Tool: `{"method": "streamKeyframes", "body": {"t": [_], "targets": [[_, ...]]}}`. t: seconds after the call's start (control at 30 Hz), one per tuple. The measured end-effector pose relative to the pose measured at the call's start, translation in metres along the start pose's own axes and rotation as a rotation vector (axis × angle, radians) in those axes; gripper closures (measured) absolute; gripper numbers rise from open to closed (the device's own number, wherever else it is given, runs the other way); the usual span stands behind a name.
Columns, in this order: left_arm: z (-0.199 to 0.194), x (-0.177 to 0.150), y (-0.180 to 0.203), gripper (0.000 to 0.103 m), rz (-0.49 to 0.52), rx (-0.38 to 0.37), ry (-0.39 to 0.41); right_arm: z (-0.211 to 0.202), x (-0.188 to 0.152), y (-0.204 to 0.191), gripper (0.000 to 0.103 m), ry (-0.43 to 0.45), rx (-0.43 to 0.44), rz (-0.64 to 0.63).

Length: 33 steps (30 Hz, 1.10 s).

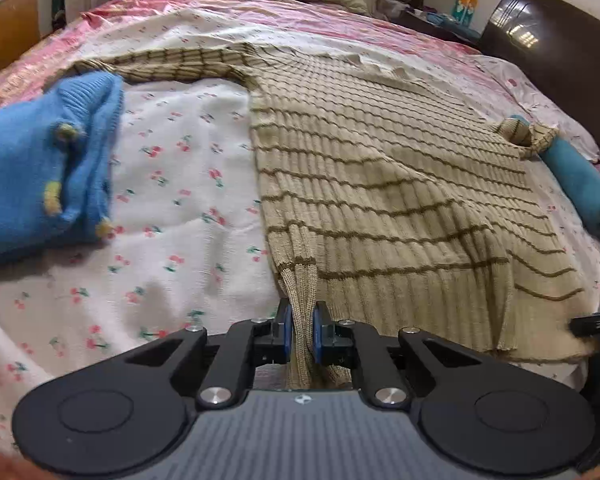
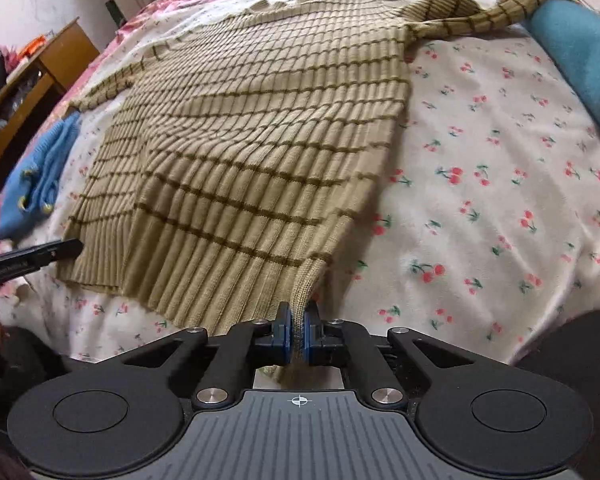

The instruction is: Fold small clothes

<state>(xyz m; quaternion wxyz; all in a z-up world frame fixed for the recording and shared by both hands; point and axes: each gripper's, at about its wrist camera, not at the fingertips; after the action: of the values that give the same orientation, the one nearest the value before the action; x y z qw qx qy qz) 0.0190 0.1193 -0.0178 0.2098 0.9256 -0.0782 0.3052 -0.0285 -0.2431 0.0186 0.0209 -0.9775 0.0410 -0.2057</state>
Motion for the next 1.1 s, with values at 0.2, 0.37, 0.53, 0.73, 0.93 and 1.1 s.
{"method": "streamKeyframes", "body": {"t": [0.2, 0.37, 0.53, 0.73, 0.93, 1.1], "targets": [[-0.010, -0.009, -0.012, 0.087, -0.020, 0.069, -0.007, -0.025, -0.008, 0.020, 0.100, 0.031, -0.119, -0.024], [-0.007, -0.008, -0.010, 0.086, -0.034, 0.091, -0.031, -0.008, -0.012, 0.016, 0.099, -0.002, -0.145, -0.051], [-0.024, -0.002, -0.002, 0.086, -0.020, 0.098, -0.010, -0.014, -0.011, 0.016, 0.090, 0.017, -0.127, -0.080], [-0.045, 0.012, 0.021, 0.086, 0.060, 0.133, 0.043, -0.040, -0.012, 0.030, 0.086, 0.120, -0.136, -0.014], [-0.024, 0.036, 0.058, 0.084, 0.141, 0.048, 0.058, -0.034, 0.010, 0.029, 0.086, 0.188, -0.085, 0.022], [0.029, 0.045, 0.080, 0.084, 0.188, 0.013, -0.016, -0.002, 0.026, 0.024, 0.086, 0.160, -0.033, 0.040]]}}
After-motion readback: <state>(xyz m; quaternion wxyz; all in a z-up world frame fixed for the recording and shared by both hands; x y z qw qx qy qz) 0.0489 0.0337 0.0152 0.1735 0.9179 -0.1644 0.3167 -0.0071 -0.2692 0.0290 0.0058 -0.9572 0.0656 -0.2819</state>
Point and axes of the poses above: each gripper's, at about its wrist camera, not at the fingertips, and z roughly the way its jaws point, y to its right, x to its top, and after that the axes turned 11 degrees about -x, right-handed
